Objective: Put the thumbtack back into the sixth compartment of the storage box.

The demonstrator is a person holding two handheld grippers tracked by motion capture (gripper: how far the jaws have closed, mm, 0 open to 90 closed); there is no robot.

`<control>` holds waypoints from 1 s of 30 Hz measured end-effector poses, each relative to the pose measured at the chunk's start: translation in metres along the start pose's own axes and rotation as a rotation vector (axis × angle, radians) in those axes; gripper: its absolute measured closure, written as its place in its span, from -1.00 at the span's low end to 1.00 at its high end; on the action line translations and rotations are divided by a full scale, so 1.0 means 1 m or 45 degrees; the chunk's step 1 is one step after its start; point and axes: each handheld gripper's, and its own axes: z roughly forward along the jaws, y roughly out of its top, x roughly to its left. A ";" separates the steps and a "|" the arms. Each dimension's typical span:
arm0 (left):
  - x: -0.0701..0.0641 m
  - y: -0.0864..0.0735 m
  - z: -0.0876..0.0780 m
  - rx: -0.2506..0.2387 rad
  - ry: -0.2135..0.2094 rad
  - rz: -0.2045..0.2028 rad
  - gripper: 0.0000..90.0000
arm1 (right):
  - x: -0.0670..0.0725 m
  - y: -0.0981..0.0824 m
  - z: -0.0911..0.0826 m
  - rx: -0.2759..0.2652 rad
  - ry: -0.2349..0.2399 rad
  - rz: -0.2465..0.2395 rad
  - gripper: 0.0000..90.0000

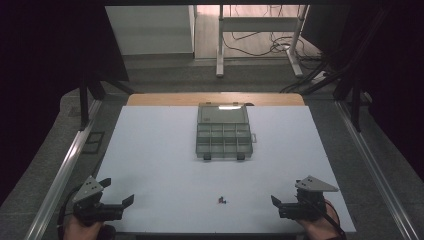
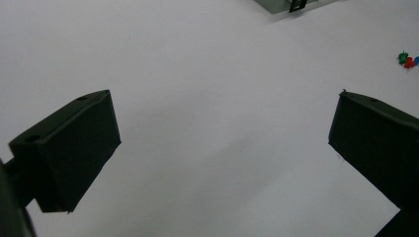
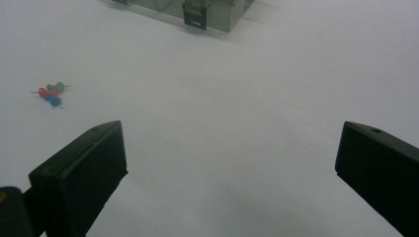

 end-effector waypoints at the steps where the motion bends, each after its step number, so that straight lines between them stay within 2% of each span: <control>1: -0.001 0.000 0.000 0.000 0.003 0.009 -1.00 | 0.000 0.000 0.000 0.003 0.003 -0.002 -1.00; 8: -0.003 0.001 0.001 0.022 0.010 0.034 -1.00 | 0.001 0.001 0.002 0.027 0.013 -0.021 -1.00; 15: -0.001 0.000 0.001 0.018 -0.004 0.014 -1.00 | 0.002 0.002 0.005 0.063 0.026 -0.029 -1.00; 21: -0.001 0.000 0.001 0.021 -0.010 0.024 -1.00 | 0.003 0.003 0.008 0.092 0.030 -0.039 -1.00; 30: -0.001 0.000 0.001 0.017 -0.014 0.028 -1.00 | 0.005 0.008 0.010 0.079 0.056 -0.054 -1.00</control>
